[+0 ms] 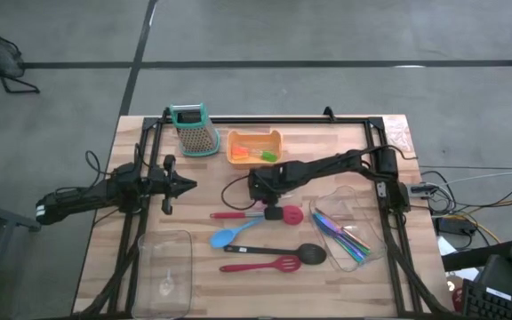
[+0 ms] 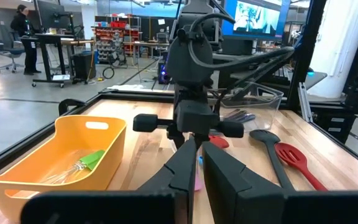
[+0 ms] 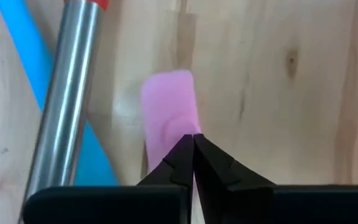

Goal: Pick & Place Kitchen Items
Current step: Put the pink spatula into the yellow bin

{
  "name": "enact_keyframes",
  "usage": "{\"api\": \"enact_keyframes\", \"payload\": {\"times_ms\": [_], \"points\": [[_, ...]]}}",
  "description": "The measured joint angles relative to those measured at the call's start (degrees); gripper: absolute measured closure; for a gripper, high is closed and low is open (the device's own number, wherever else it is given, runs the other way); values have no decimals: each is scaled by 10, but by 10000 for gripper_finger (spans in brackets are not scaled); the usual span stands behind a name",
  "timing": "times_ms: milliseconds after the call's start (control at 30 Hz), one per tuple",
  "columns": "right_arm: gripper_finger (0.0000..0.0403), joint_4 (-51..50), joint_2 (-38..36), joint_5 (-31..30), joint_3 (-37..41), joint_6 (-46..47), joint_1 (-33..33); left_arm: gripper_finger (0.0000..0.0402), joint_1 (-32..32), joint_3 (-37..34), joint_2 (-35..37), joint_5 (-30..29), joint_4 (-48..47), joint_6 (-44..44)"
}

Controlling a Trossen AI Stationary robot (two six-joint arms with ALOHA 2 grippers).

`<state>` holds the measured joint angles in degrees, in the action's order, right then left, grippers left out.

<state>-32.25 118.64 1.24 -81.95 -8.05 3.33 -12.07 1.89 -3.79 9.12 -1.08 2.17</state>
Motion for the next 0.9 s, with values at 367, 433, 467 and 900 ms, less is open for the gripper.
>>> {"api": "enact_keyframes", "payload": {"times_ms": [367, 433, 467, 900], "points": [[336, 61, 3, 18, -1, 34, -11, 367, 0, 0, 0, 0, 0, 0], [307, 59, 8, 16, -1, 43, -11, 367, 0, 0, 0, 0, 0, 0], [292, 59, 11, 16, -1, 47, -11, 367, 0, 0, 0, 0, 0, 0], [188, 42, 45, -7, -4, 42, -15, 367, 0, 0, 0, 0, 0, 0]]}}
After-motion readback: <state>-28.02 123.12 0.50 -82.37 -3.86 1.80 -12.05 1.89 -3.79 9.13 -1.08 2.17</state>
